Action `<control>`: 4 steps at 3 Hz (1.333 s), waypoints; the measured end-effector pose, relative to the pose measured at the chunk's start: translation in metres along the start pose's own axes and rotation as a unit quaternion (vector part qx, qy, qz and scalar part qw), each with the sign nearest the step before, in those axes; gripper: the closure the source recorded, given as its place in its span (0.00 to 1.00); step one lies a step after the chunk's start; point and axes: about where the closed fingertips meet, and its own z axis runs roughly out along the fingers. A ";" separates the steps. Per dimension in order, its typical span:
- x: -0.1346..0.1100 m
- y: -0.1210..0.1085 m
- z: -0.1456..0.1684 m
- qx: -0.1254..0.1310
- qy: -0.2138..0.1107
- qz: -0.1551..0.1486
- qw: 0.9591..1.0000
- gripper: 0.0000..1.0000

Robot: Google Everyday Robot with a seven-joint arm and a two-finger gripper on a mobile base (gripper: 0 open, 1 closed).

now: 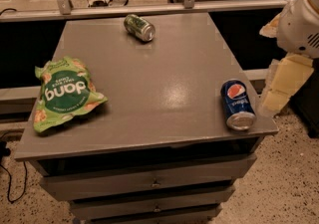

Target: Place pepsi can upright

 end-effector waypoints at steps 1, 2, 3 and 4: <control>-0.008 -0.018 0.027 0.020 -0.014 0.057 0.998 0.00; -0.008 -0.049 0.059 0.061 -0.003 0.156 0.986 0.00; 0.012 -0.063 0.076 0.076 0.014 0.241 0.968 0.00; 0.022 -0.063 0.092 0.077 0.024 0.325 0.942 0.00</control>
Offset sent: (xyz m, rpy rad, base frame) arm 0.0967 -0.0049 -0.0581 0.1544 -0.0746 -0.6970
